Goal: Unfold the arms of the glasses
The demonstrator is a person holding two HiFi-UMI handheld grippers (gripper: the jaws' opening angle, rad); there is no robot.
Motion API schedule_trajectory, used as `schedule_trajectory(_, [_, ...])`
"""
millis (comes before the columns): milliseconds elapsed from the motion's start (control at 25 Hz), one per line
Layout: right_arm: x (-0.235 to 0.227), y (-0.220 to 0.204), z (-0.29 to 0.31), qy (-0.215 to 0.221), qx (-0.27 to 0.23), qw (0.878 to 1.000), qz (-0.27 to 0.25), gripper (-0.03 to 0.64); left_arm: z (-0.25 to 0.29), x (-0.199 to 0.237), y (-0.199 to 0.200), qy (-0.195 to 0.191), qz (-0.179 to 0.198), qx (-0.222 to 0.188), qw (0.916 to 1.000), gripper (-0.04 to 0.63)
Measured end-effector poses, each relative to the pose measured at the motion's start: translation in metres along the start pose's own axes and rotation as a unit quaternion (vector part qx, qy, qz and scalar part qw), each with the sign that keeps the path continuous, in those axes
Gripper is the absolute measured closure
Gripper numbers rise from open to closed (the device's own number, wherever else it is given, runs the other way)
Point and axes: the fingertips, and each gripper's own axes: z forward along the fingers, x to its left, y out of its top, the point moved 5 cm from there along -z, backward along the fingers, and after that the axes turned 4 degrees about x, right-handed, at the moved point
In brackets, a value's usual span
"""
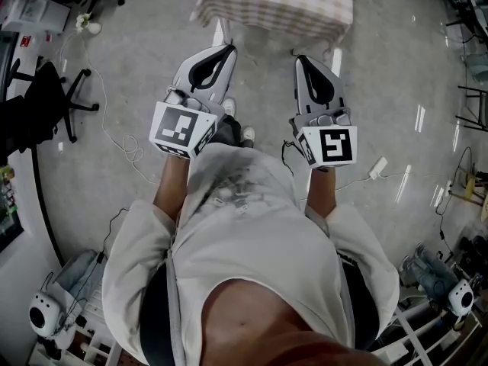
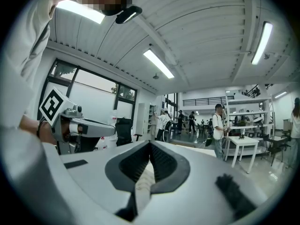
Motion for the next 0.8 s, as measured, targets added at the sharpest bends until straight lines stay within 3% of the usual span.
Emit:
schedule_trajectory(160, [-0.017,0.0,0.015,-0.007,0.008,1.0,-0.001,0.6,0.024,0.01,0.003,-0.009,0.001,0.002,1.0,0.586])
schedule_trajectory(520, [-0.017,0.001,0.083,-0.036,0.025,0.999,0.001,0.6,0.054,0.079,0.0,-0.033,0.0,0.006,0.9994,0.586])
schedule_trajectory(800, [-0.038,0.004,0.095,-0.06,0.032,0.998,0.0,0.6,0.083,0.088,0.007,-0.056,0.0,0.008,0.9984,0.586])
